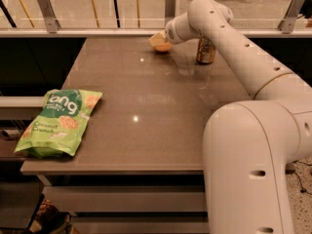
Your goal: Move orange near green rice chip bag
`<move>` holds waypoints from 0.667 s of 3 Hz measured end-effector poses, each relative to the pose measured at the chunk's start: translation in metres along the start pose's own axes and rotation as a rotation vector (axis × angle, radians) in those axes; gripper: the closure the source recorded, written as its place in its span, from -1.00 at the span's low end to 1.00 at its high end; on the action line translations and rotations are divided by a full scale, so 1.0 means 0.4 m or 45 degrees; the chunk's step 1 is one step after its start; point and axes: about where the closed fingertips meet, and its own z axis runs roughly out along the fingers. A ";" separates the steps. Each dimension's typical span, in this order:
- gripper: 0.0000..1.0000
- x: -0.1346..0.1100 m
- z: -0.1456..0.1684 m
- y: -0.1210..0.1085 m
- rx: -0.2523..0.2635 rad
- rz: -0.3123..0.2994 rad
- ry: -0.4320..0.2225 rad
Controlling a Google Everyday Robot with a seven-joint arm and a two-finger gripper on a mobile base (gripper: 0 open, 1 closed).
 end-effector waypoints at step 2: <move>1.00 -0.001 0.002 0.002 -0.002 0.000 0.002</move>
Offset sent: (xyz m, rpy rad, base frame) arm 0.0000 0.0000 0.0007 0.0000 0.0000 0.0000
